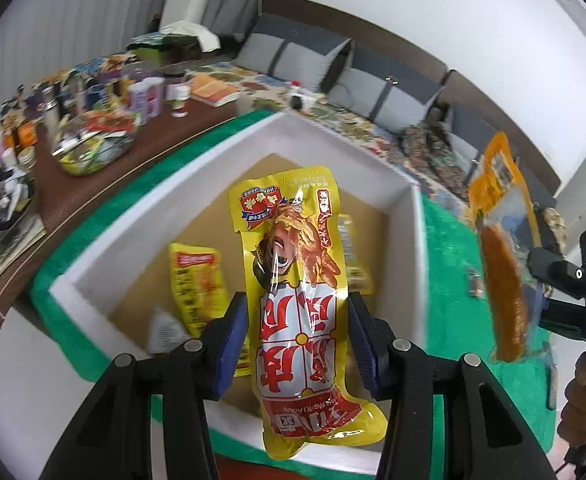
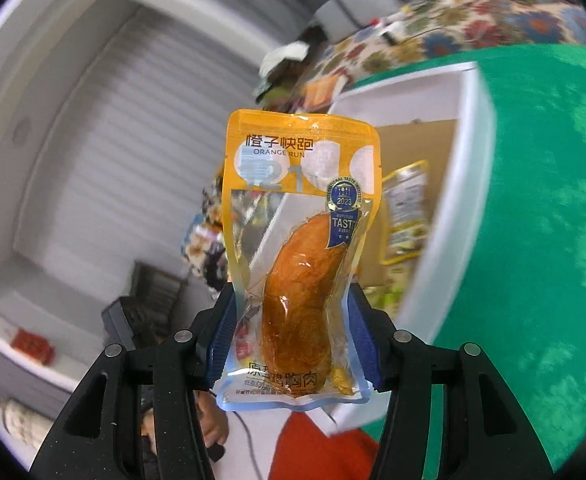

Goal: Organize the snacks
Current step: 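Carry the yellow packet and orange sausage bag into the white box, then open both tools in the box and withdraw them over the bed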

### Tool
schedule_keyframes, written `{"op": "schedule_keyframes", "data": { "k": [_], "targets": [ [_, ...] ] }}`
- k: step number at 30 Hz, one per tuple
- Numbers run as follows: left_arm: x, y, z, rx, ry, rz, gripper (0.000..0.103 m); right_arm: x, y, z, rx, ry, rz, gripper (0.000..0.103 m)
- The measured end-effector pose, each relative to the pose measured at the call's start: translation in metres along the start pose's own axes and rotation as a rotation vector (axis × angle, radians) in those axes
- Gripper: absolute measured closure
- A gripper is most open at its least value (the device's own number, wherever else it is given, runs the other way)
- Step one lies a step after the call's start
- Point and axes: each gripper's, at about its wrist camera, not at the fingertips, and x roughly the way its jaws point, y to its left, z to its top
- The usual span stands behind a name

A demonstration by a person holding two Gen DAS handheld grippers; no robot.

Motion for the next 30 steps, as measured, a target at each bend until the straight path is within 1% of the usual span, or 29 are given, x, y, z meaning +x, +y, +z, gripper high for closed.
{"op": "schedule_keyframes", "data": {
  "k": [1,5,6,7,8,9,10,11,13,17,20,22,24,27,30],
  "targets": [
    [0.004,0.006,-0.001,0.002,0.007,0.014,0.055,0.019,0.009,-0.001,-0.033,0.017,-0.023,0.045],
    [0.026,0.011,-0.005,0.031,0.045,0.034,0.055,0.063,0.023,-0.009,-0.14,0.046,-0.124,0.041],
    [0.032,0.01,-0.006,0.036,0.051,0.038,0.055,0.072,0.023,-0.011,-0.155,0.046,-0.148,0.039],
    [0.037,0.01,-0.007,0.037,0.056,0.048,0.053,0.082,0.021,-0.013,-0.166,0.047,-0.171,0.034],
    [0.04,0.01,-0.008,0.033,0.058,0.052,0.042,0.086,0.017,-0.018,-0.174,0.053,-0.19,0.03],
    [0.045,0.012,-0.009,0.022,0.062,0.058,0.022,0.093,0.013,-0.016,-0.181,0.065,-0.213,0.027],
    [0.046,0.013,-0.01,0.011,0.059,0.066,0.013,0.097,0.011,-0.017,-0.183,0.076,-0.234,0.027],
    [0.045,0.016,-0.011,-0.005,0.04,0.077,0.007,0.097,0.008,-0.017,-0.177,0.073,-0.236,0.027],
    [0.04,0.021,-0.014,-0.041,0.009,0.085,0.006,0.092,0.001,-0.011,-0.149,0.053,-0.228,0.027],
    [0.03,0.025,-0.019,-0.093,-0.018,0.057,0.006,0.069,0.003,-0.007,-0.15,0.009,-0.216,0.026],
    [0.02,0.015,-0.026,-0.096,-0.034,0.024,0.005,0.044,-0.001,-0.016,-0.169,-0.037,-0.241,0.026],
    [0.017,0.003,-0.032,-0.085,-0.037,0.0,0.005,0.029,-0.015,-0.024,-0.196,-0.071,-0.324,0.024],
    [0.016,-0.015,-0.038,-0.066,-0.033,-0.03,0.003,0.016,-0.036,-0.035,-0.222,-0.086,-0.426,0.023],
    [0.018,-0.056,-0.049,-0.009,-0.012,-0.085,0.003,-0.009,-0.083,-0.057,-0.229,-0.062,-0.565,0.023],
    [0.025,-0.097,-0.058,0.055,0.013,-0.136,0.0,-0.048,-0.14,-0.085,-0.203,-0.056,-0.7,0.023]
  ]
}}
